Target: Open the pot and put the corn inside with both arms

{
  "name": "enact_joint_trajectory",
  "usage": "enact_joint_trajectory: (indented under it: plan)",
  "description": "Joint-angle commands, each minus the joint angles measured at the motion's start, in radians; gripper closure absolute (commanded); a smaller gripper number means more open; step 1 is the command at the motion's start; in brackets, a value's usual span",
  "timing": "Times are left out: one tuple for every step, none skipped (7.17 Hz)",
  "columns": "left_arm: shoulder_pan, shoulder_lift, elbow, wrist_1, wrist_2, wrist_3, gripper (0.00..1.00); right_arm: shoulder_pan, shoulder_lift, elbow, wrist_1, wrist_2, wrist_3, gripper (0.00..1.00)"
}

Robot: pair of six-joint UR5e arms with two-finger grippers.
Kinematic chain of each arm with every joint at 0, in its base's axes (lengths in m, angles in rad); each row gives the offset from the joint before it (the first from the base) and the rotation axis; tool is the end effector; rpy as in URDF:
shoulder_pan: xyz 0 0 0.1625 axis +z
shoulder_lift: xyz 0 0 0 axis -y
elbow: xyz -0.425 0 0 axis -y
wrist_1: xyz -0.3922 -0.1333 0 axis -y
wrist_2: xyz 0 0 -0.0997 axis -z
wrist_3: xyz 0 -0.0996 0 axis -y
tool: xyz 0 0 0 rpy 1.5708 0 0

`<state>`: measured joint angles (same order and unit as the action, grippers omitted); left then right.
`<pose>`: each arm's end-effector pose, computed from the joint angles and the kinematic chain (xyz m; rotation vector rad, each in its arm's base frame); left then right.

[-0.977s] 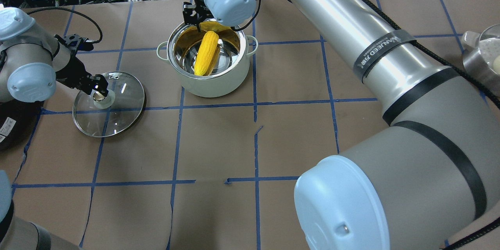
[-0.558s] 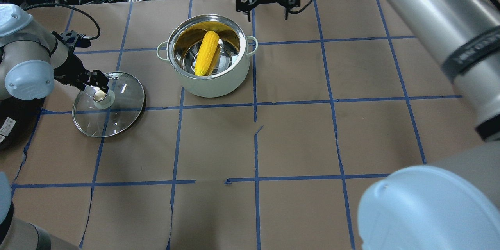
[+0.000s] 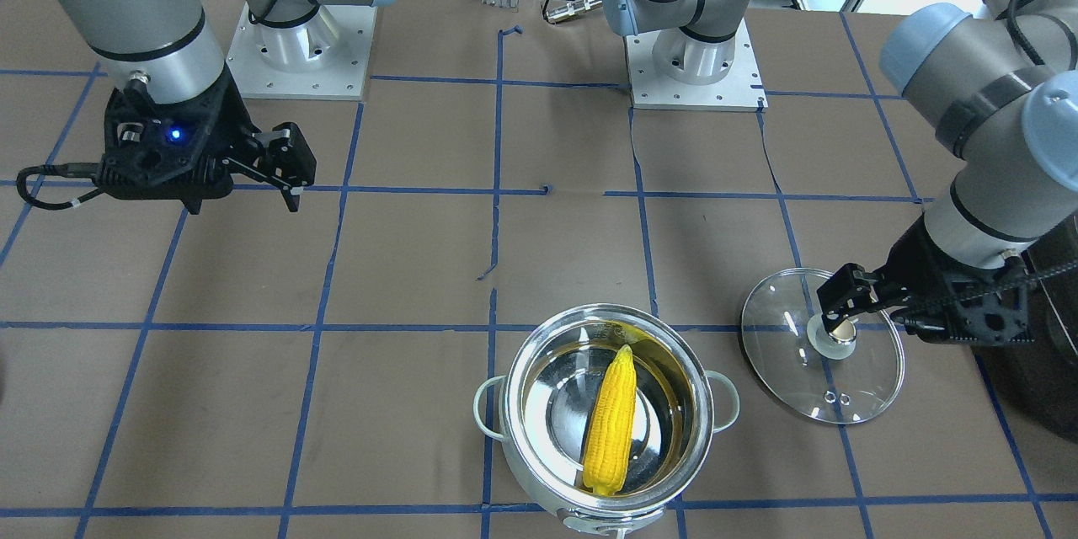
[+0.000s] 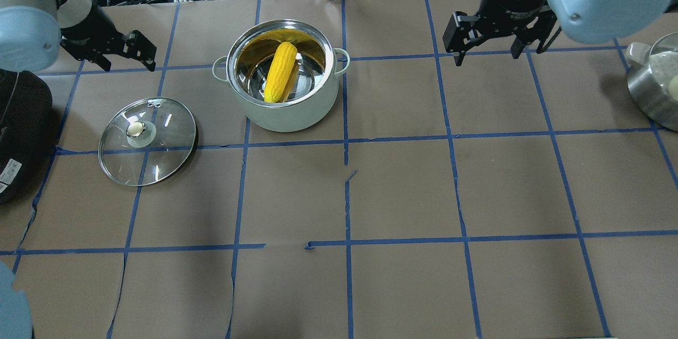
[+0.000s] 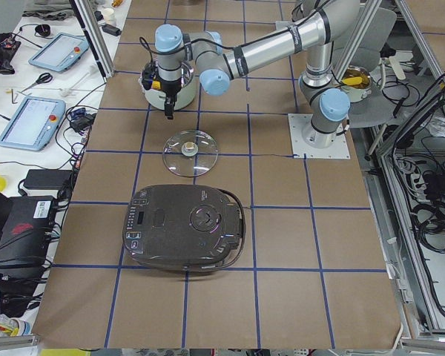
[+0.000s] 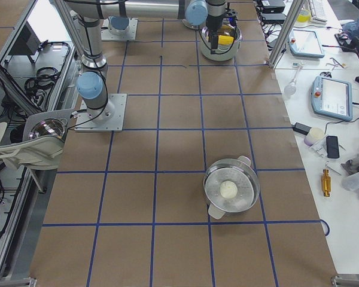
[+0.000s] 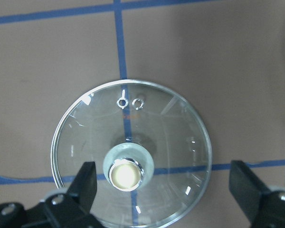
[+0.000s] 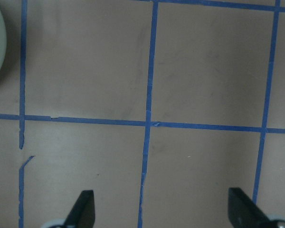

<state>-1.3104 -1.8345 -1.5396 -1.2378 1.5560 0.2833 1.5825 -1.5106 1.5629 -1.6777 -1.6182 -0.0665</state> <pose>0.0247 -0.6160 0.3934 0.0369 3.1247 -0.1576 0.1347 -0.5207 0.4723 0.1189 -3.0893 0.0824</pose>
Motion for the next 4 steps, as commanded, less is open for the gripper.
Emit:
enact_joint_trajectory:
  plan:
    - [-0.036, 0.088, 0.082, -0.158, -0.002, -0.058, 0.00, -0.012, -0.098, 0.020, 0.111, -0.040, -0.018, 0.00]
    - [-0.036, 0.140, 0.082, -0.243, 0.003, -0.056, 0.00, -0.013, -0.117, 0.020, 0.189, -0.042, -0.018, 0.00]
    - [-0.035, 0.159, 0.082, -0.256, 0.003, -0.056, 0.00, -0.013, -0.146, 0.020, 0.188, -0.017, -0.039, 0.00]
    - [-0.032, 0.165, 0.096, -0.261, 0.000, -0.056, 0.00, -0.019, -0.146, 0.020, 0.178, 0.007, -0.083, 0.00]
